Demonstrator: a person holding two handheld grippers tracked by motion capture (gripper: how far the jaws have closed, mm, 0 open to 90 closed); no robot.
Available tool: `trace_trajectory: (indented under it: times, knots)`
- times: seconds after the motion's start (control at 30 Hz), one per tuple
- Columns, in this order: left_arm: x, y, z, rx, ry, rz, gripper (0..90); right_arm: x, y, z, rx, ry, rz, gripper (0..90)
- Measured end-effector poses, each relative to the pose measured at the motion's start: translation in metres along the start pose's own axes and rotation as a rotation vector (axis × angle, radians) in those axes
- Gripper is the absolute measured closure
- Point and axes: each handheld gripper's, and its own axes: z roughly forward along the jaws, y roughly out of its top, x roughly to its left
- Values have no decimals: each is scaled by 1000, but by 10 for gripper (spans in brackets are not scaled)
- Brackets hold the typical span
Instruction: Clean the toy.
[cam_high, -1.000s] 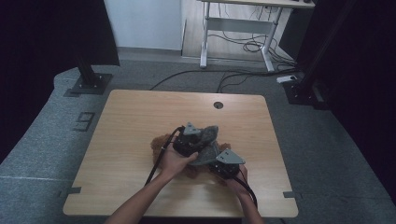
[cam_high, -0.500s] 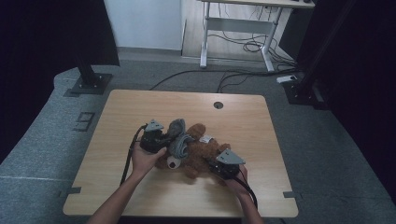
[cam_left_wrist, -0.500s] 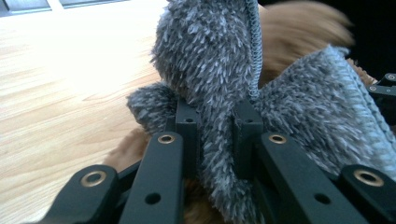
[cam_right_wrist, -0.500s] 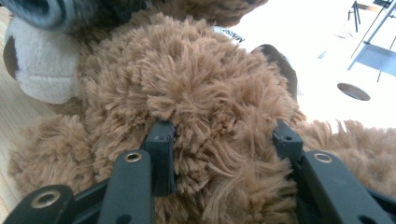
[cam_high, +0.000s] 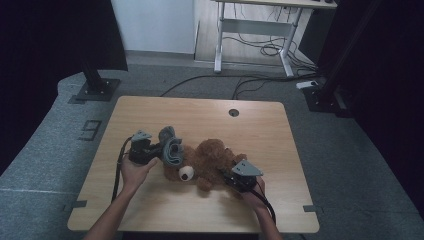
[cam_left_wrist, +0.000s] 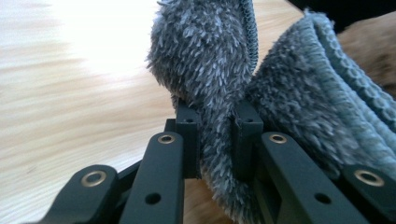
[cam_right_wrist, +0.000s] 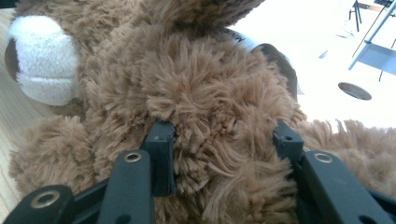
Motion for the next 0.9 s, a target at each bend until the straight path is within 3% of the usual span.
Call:
trace_trajectory:
  times: [0.1,0.17,0.27,0.47,0.6,0.73,0.9]
  knots:
    - [14,-11,1,40,27,-23,771,0,0,0,-1,0,4,544]
    - [21,-18,2,66,23,-45,770,-1,-1,0,-1,2,10,544]
    - [21,-16,-2,52,11,-55,769,-2,-1,0,-3,4,12,543]
    - [-3,19,-17,-28,-23,7,767,-3,-2,-1,-8,5,20,541]
    - [-22,43,-9,-44,-45,46,763,-3,-2,-1,-10,5,17,538]
    - [-40,55,15,-6,-62,77,760,-3,-2,-2,-12,8,16,534]
    - [-52,50,40,58,-84,96,759,-3,-2,-2,-12,12,11,527]
